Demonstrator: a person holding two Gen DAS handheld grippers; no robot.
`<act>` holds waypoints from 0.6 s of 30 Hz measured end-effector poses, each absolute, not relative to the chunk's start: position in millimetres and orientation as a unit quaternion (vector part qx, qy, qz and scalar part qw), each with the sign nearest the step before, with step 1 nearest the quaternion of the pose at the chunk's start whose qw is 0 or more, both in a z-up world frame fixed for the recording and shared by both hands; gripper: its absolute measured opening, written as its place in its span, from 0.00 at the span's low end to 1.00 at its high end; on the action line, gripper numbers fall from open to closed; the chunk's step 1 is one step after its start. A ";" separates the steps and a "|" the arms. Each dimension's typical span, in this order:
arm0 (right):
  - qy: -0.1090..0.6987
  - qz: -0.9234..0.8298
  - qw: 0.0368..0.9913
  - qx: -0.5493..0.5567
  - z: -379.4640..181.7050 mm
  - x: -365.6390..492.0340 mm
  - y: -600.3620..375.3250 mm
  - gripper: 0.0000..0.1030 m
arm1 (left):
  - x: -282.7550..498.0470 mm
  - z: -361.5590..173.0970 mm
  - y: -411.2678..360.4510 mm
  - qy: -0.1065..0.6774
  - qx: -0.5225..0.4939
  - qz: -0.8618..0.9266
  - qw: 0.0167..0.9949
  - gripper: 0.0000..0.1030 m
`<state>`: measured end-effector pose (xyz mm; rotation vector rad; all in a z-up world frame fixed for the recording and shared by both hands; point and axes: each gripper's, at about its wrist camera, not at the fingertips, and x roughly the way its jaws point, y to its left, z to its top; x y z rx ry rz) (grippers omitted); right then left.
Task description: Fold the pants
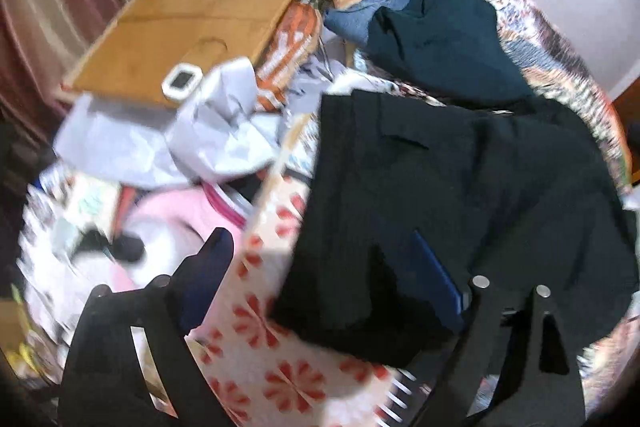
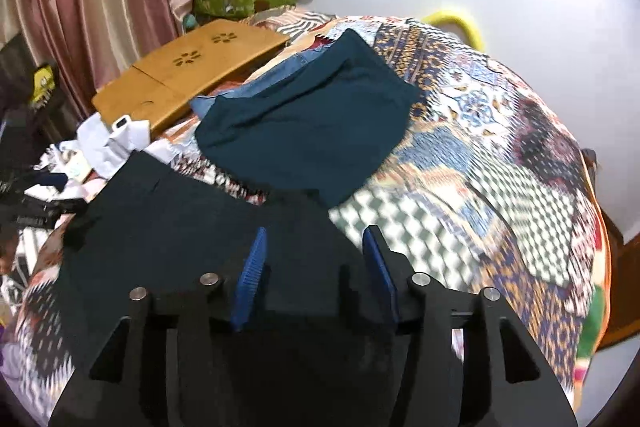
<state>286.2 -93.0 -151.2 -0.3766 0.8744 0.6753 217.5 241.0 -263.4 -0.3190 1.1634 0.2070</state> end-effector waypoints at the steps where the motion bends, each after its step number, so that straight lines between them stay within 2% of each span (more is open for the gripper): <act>1: 0.414 0.317 0.835 -0.179 -150.5 279.6 -99.3 0.46 | 214.2 -262.9 239.9 0.550 -0.162 0.092 0.814 0.87; 9: 0.427 0.288 0.838 -0.182 -171.3 219.1 -162.8 0.46 | 181.3 -266.4 224.8 0.563 -0.256 0.044 0.785 0.87; 18: 0.450 0.286 0.840 -0.105 -178.9 203.7 -197.3 0.46 | 181.7 -280.9 202.4 0.573 -0.348 0.002 0.742 0.86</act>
